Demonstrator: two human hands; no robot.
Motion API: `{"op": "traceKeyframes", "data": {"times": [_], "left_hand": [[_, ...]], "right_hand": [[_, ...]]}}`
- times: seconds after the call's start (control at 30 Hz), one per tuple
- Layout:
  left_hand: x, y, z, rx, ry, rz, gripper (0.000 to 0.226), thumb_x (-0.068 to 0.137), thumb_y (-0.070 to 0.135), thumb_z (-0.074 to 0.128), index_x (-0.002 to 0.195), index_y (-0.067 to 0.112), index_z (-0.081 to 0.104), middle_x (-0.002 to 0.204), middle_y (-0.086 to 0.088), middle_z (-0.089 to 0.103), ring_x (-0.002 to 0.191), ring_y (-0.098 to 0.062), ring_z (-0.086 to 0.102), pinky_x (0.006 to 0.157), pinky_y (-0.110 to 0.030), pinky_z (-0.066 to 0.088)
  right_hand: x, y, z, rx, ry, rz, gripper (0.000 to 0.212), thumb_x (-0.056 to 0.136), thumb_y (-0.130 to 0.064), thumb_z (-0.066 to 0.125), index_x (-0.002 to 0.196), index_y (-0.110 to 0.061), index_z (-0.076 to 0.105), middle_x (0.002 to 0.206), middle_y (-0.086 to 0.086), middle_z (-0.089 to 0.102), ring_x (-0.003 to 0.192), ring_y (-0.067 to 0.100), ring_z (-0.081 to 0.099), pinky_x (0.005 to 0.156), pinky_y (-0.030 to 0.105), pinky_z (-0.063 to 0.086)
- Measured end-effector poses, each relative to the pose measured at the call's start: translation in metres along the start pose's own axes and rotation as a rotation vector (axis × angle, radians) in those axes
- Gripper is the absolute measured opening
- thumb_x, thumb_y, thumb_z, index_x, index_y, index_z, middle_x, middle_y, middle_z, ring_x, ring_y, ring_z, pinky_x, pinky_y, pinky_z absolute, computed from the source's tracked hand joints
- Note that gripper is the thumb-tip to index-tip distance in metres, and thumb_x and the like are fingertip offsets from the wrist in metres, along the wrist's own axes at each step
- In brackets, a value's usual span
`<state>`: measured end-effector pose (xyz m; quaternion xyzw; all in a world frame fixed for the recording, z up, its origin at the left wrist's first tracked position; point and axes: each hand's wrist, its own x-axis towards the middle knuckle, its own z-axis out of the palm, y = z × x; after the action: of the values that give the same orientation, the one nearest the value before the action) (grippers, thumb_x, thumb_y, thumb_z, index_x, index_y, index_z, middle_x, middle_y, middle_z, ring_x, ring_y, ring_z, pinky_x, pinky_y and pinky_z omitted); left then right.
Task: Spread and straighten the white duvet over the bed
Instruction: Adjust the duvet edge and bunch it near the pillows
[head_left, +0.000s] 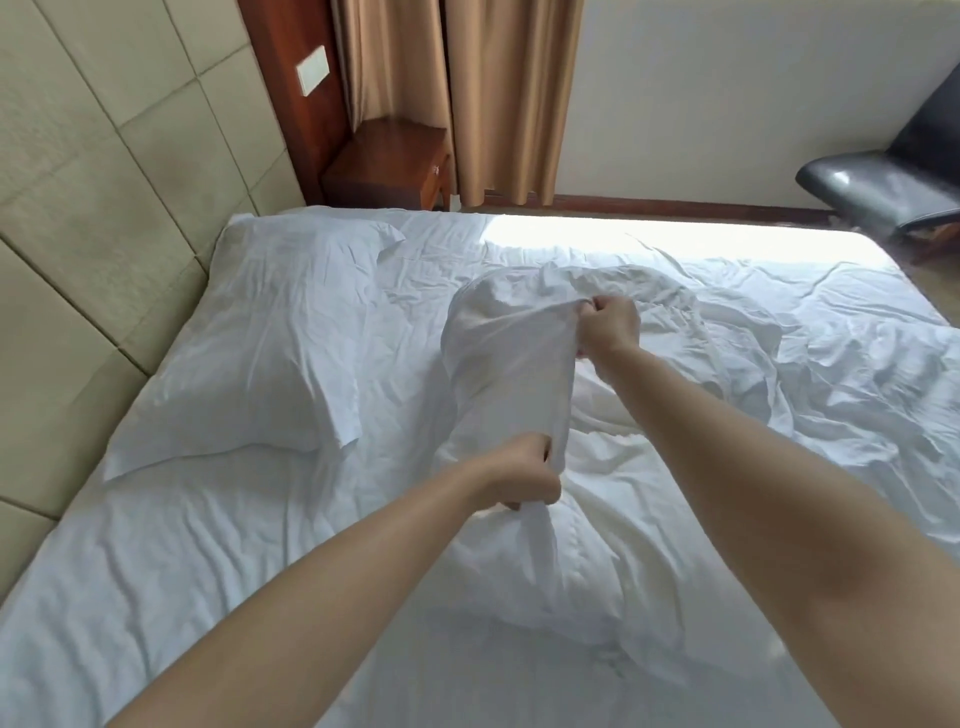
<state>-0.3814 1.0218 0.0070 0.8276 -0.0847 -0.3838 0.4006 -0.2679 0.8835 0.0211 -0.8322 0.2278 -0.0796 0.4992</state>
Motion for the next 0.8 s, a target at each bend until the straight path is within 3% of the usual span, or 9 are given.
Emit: {"op": "traceKeyframes", "data": {"times": [0.1,0.17,0.23,0.37,0.47,0.57,0.67,0.73,0.8], "left_hand": [[0.004,0.024,0.028,-0.124,-0.025,0.056,0.027,0.076,-0.009,0.046,0.074,0.017,0.039,0.069,0.000,0.034,0.054,-0.013,0.033,0.043,-0.019,0.026],[0.013,0.026,0.061,-0.120,-0.060,0.053,0.030,0.075,-0.012,0.042,0.082,0.016,0.051,0.068,0.002,0.039,0.054,-0.011,0.037,0.043,-0.017,0.030],[0.024,0.024,0.093,-0.069,-0.042,0.025,0.035,0.078,-0.010,0.037,0.089,0.014,0.060,0.067,0.003,0.044,0.056,-0.010,0.042,0.046,-0.015,0.035],[0.044,0.025,0.129,0.023,0.262,0.029,0.025,0.071,-0.004,0.038,0.063,0.020,0.041,0.062,0.005,0.040,0.064,-0.018,0.039,0.057,-0.027,0.033],[0.043,0.027,0.147,0.091,0.366,0.054,0.027,0.064,-0.005,0.035,0.060,0.020,0.027,0.061,0.004,0.032,0.062,-0.020,0.031,0.056,-0.030,0.022],[0.035,0.021,0.158,0.118,0.615,0.047,0.034,0.067,-0.009,0.038,0.061,0.020,0.023,0.064,0.004,0.030,0.067,-0.027,0.036,0.057,-0.033,0.019],[0.028,0.008,0.152,0.222,0.881,-0.155,0.029,0.078,-0.003,0.044,0.068,0.021,0.032,0.080,0.002,0.043,0.083,-0.032,0.049,0.062,-0.036,0.028],[0.021,-0.003,0.145,0.282,0.865,-0.433,0.016,0.083,0.006,0.049,0.093,0.019,0.047,0.107,-0.005,0.051,0.102,-0.030,0.055,0.074,-0.037,0.043],[0.013,-0.017,0.143,0.294,0.714,-0.713,0.030,0.084,0.012,0.052,0.114,0.015,0.051,0.120,-0.007,0.052,0.112,-0.030,0.057,0.083,-0.038,0.049]], "right_hand": [[0.016,0.040,-0.031,-0.024,0.079,0.151,0.022,0.089,-0.007,0.047,0.072,-0.005,0.060,0.064,0.009,0.050,0.060,0.023,0.049,0.052,0.026,0.040],[0.014,0.093,-0.046,0.048,-0.081,0.425,0.020,0.087,0.002,0.048,0.069,-0.004,0.053,0.059,0.011,0.046,0.043,0.017,0.045,0.036,0.017,0.036],[0.009,0.125,-0.050,0.158,-0.239,0.572,0.027,0.091,0.000,0.050,0.066,-0.009,0.046,0.048,0.006,0.039,0.029,0.013,0.034,0.034,0.014,0.032],[-0.004,0.135,-0.051,0.088,-0.679,0.559,0.043,0.090,-0.052,0.056,0.075,-0.011,0.050,0.059,0.004,0.044,0.048,0.015,0.043,0.050,0.024,0.039],[-0.010,0.140,-0.041,-0.104,-0.923,0.460,0.035,0.084,-0.043,0.066,0.088,-0.010,0.056,0.066,0.004,0.050,0.058,0.017,0.051,0.056,0.027,0.045],[-0.015,0.135,-0.036,0.051,-0.729,0.316,0.016,0.096,-0.022,0.049,0.105,-0.008,0.048,0.082,0.012,0.051,0.078,0.026,0.054,0.071,0.035,0.048],[-0.008,0.120,-0.041,0.272,-0.539,0.247,0.026,0.101,-0.024,0.038,0.116,-0.005,0.049,0.101,0.013,0.051,0.091,0.027,0.056,0.074,0.040,0.055],[-0.003,0.118,-0.045,0.266,-0.518,0.229,0.028,0.101,-0.025,0.039,0.118,-0.007,0.051,0.102,0.012,0.052,0.089,0.025,0.056,0.060,0.034,0.054],[0.002,0.125,-0.047,0.219,-0.530,0.222,0.021,0.100,-0.024,0.041,0.098,-0.007,0.054,0.093,0.012,0.053,0.077,0.024,0.056,0.050,0.028,0.048]]}}
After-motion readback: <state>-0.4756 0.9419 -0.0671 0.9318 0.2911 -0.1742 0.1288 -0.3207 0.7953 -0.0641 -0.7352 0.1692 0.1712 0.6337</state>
